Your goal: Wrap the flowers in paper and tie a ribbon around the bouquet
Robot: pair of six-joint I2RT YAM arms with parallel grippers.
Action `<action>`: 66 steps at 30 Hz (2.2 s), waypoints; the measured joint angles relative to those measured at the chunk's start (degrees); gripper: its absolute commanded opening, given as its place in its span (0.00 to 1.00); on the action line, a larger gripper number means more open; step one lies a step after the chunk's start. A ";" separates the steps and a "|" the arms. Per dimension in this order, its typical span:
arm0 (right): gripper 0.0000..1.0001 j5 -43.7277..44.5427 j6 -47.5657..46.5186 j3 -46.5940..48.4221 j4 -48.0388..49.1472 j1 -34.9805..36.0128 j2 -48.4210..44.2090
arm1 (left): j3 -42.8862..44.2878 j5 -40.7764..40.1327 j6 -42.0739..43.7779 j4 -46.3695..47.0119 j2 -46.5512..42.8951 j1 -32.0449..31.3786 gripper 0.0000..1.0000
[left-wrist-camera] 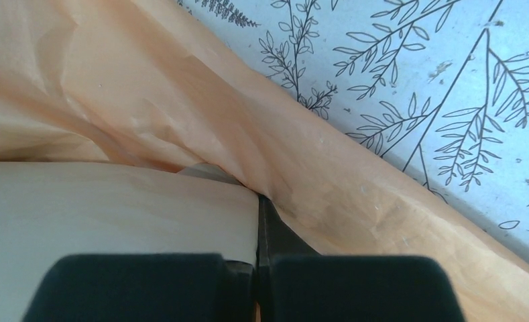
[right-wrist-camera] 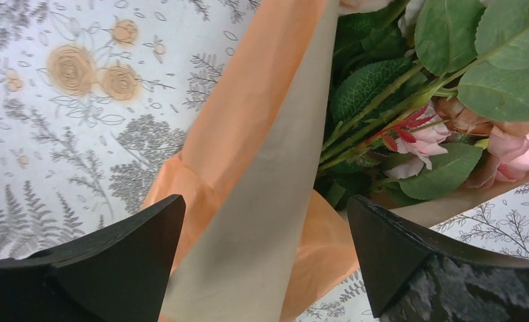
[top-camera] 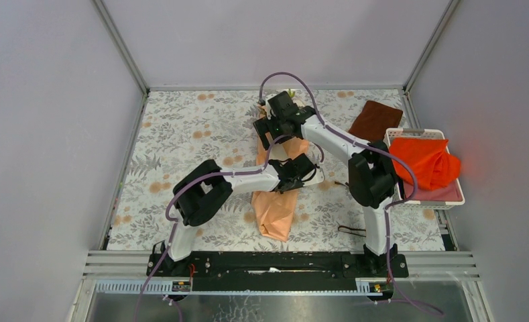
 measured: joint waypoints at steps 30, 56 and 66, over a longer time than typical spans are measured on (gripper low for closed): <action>0.00 -13.75 3.48 -11.41 7.41 -16.72 0.24 | 8.79 14.84 0.13 -15.89 -8.87 -0.07 0.76; 0.46 -17.77 8.81 -20.39 20.52 -19.85 -1.01 | -10.03 27.45 3.39 -11.26 -12.55 -1.22 0.56; 0.60 -1.49 10.97 -27.76 19.17 -20.61 -10.14 | -10.23 27.30 4.00 -9.31 -10.56 -1.86 0.57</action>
